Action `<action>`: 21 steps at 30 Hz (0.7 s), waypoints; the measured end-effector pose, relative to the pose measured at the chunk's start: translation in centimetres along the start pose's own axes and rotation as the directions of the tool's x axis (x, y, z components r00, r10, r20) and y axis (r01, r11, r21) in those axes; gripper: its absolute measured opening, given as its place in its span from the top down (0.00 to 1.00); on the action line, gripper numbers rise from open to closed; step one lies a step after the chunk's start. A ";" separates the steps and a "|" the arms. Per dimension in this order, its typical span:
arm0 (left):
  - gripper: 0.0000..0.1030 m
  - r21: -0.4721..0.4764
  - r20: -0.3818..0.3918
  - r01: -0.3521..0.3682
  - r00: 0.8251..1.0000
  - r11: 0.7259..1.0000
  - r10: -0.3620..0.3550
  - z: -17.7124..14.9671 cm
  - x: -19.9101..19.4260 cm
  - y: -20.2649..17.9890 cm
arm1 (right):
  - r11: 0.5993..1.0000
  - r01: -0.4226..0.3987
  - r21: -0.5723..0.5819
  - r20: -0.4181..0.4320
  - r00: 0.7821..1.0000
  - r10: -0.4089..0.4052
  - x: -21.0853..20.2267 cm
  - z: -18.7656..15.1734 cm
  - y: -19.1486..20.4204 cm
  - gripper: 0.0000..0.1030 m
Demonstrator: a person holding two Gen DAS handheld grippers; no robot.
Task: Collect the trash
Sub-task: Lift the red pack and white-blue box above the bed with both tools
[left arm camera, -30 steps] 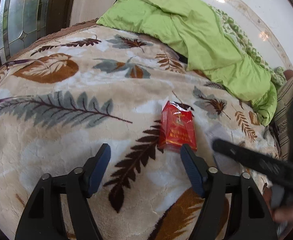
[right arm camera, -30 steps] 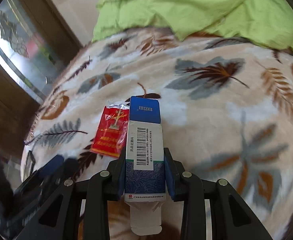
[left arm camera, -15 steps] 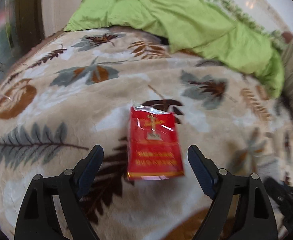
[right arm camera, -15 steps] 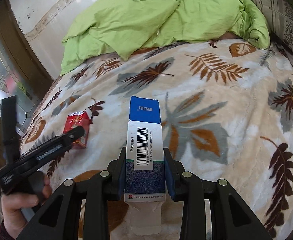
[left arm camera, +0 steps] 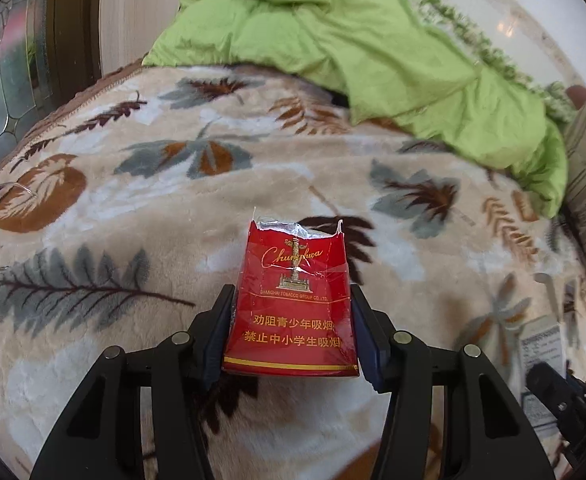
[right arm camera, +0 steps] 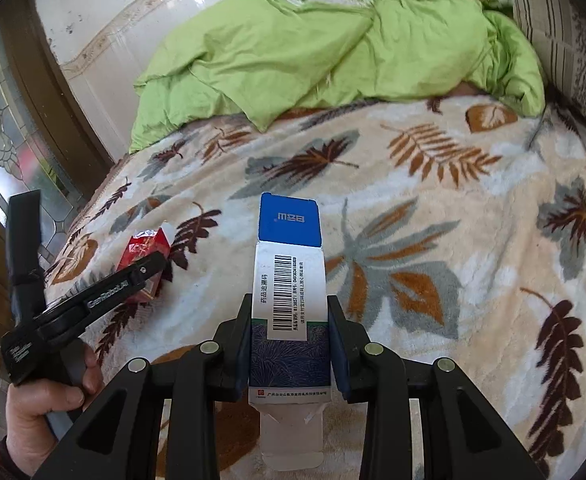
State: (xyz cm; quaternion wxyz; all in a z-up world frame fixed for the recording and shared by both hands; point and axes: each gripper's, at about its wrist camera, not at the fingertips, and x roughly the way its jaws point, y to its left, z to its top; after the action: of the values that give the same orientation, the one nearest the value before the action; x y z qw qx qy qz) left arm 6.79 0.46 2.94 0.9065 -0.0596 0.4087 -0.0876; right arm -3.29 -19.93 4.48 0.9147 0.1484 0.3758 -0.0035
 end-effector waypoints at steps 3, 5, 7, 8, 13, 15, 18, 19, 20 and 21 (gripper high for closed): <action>0.49 0.006 0.034 0.036 0.999 0.999 -0.037 -0.8 -2.2 -0.4 | 1.000 0.007 -0.005 0.029 1.000 -0.007 -1.5 -0.2 0.2 0.66; 0.49 0.016 0.046 0.059 0.997 0.998 -0.059 -1.9 -4.0 -0.9 | 1.000 0.007 -0.017 0.050 0.999 -0.007 -2.5 -0.3 0.4 0.66; 0.49 0.036 0.057 0.065 0.996 0.997 -0.067 -2.6 -5.3 -1.5 | 0.999 0.007 -0.032 0.080 0.997 -0.004 -3.9 -0.8 0.7 0.66; 0.49 0.056 0.072 0.066 0.995 0.996 -0.070 -3.3 -6.4 -2.0 | 0.999 0.007 -0.040 0.086 0.996 -0.004 -4.6 -1.3 0.8 0.66; 0.48 0.138 0.083 0.092 0.991 0.986 -0.104 -6.8 -10.7 -3.7 | 0.999 0.004 -0.051 0.065 0.998 -0.001 -6.9 -4.1 0.4 0.66; 0.48 0.174 0.094 0.086 0.990 0.981 -0.104 -8.3 -12.2 -4.2 | 0.999 0.001 -0.045 0.059 0.998 0.002 -7.8 -5.1 0.1 0.66; 0.48 0.195 0.101 0.084 0.989 0.977 -0.105 -10.1 -14.1 -4.5 | 0.998 0.009 -0.057 0.057 0.998 -0.005 -8.7 -6.2 0.0 0.66; 0.48 0.206 0.111 0.072 0.989 0.976 -0.097 -10.7 -14.7 -4.6 | 0.998 0.008 -0.063 0.058 0.998 -0.004 -9.1 -6.6 0.0 0.66; 0.48 0.216 0.123 0.057 0.989 0.975 -0.085 -11.1 -15.2 -4.6 | 0.998 0.009 -0.068 0.060 0.998 -0.005 -9.4 -7.0 -0.1 0.66; 0.48 0.220 0.131 0.049 0.988 0.974 -0.079 -11.4 -15.5 -4.6 | 0.997 0.014 -0.074 0.062 0.998 -0.009 -9.8 -7.4 -0.2 0.66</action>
State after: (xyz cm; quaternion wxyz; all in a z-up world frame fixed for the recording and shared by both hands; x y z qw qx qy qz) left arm -12.40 -1.24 7.58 0.9306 0.0202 0.3305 -0.1562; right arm -15.42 -19.09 6.22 0.9308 0.1119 0.3481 0.0006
